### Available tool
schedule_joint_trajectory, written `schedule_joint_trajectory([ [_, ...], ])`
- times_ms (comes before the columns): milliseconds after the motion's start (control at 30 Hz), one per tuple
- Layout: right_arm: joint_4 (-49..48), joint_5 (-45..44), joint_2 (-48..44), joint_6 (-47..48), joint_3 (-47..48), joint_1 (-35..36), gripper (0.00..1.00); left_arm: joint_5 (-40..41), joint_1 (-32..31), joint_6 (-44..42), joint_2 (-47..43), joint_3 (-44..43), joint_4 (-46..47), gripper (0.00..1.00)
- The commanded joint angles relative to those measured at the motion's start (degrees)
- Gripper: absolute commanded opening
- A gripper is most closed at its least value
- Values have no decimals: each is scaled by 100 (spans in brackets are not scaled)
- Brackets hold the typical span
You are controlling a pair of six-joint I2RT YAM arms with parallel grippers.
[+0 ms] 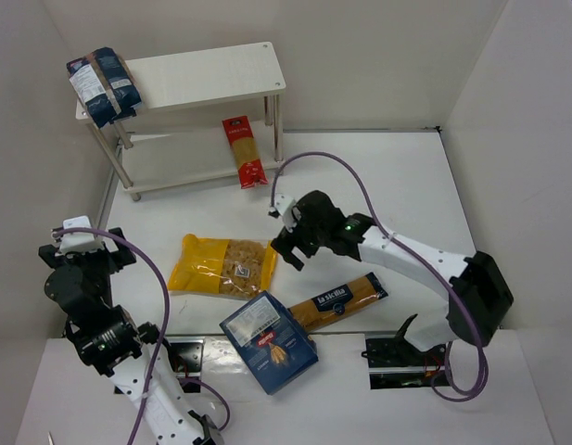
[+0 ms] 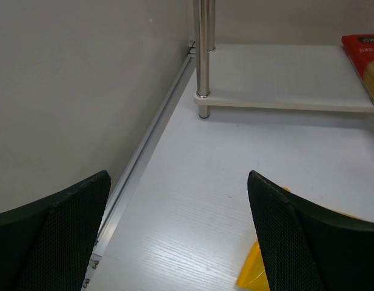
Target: Place and organize the pasta boxes and bags onto the shelf
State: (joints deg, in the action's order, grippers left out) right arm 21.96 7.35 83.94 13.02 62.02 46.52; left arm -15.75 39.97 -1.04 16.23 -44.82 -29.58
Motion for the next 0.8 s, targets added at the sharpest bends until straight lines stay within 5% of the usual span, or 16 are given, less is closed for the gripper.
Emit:
schedule_joint_trajectory([
  [0,283,-901,-834,-158,-644,-239,100,-157,38,60,-172,8,190,99],
  [300,292,-1482,-2338,-387,-1174,-2558,100,-104,38,60,-147,8,190,99],
  [633,468,-737,-2110,-388,-1183,-4658,100,-51,38,60,-23,-45,190,99],
  [767,468,-648,-2163,-256,-1183,-4890,100,-51,38,60,-23,-45,190,99],
])
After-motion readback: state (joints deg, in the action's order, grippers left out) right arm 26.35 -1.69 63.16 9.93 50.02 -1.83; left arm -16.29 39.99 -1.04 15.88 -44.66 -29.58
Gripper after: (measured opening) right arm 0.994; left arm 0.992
